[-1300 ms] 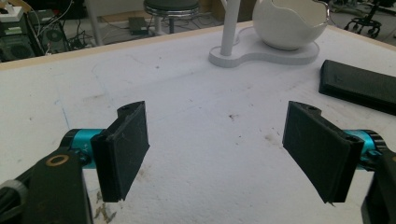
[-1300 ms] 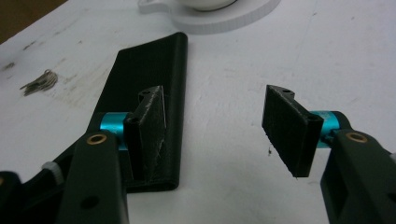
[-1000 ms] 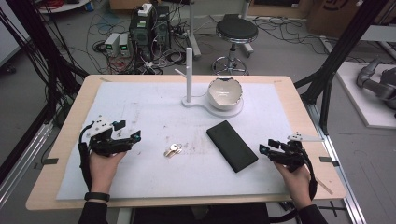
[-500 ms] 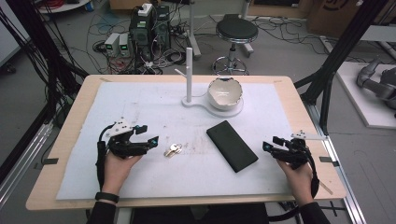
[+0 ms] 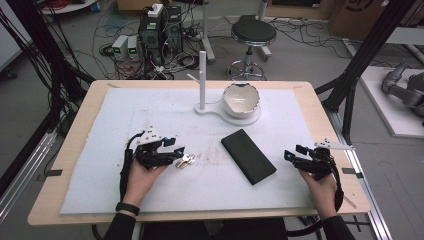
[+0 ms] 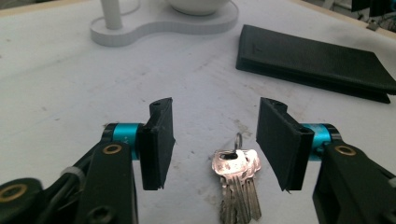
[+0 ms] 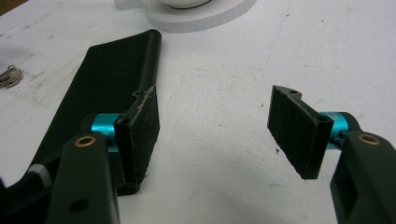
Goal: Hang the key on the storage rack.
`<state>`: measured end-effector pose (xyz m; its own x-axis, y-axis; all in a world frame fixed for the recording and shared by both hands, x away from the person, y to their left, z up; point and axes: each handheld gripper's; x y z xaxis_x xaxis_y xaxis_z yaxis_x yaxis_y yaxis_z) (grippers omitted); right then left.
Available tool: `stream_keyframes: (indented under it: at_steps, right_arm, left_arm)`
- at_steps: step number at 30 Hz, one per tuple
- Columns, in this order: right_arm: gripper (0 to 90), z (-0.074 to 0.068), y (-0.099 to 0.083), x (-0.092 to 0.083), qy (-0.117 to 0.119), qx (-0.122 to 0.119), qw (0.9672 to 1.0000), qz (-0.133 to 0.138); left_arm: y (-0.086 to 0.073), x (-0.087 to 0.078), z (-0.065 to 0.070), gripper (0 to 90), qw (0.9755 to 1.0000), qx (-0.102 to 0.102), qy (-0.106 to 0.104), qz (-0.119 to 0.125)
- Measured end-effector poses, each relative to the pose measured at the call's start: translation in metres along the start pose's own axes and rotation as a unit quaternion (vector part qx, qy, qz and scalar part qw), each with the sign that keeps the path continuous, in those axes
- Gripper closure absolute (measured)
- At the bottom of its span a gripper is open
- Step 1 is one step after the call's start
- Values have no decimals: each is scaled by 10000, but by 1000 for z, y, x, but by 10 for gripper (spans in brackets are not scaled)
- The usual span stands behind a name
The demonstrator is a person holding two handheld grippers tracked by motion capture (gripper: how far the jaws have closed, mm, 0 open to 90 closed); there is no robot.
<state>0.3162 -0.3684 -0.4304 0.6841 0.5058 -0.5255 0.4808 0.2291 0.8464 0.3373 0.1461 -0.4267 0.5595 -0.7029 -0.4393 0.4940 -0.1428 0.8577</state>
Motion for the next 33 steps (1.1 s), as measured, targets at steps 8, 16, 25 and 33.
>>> stream_keyframes:
  at_steps: [8, 16, 25, 33]
  right_arm:
    - [344, 0, -1, -1, 9, -5, 10000, 3]
    - [334, 1, -2, -4, -17, 44, 10000, 8]
    - [329, 1, -3, -5, -22, 36, 10000, 13]
    - [326, 1, -2, -4, -14, 48, 10000, 14]
  left_arm:
    - [-3, 18, 1, 603, 9991, -19, -147, -391]
    - [-4, 26, 4, 717, 9981, 60, -249, -567]
    - [-5, 33, 8, 777, 9966, 199, -194, -772]
    - [-7, 36, 7, 801, 9960, 142, -225, -859]
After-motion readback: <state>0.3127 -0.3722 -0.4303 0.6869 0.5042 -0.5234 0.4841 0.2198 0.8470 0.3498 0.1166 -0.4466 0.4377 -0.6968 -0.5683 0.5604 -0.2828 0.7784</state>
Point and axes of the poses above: each handheld gripper's, and its own axes: x roughly forward along the jaws, y roughly out of its top, z roughly to its right, and after that the axes turned 9 degrees about -x, right-handed
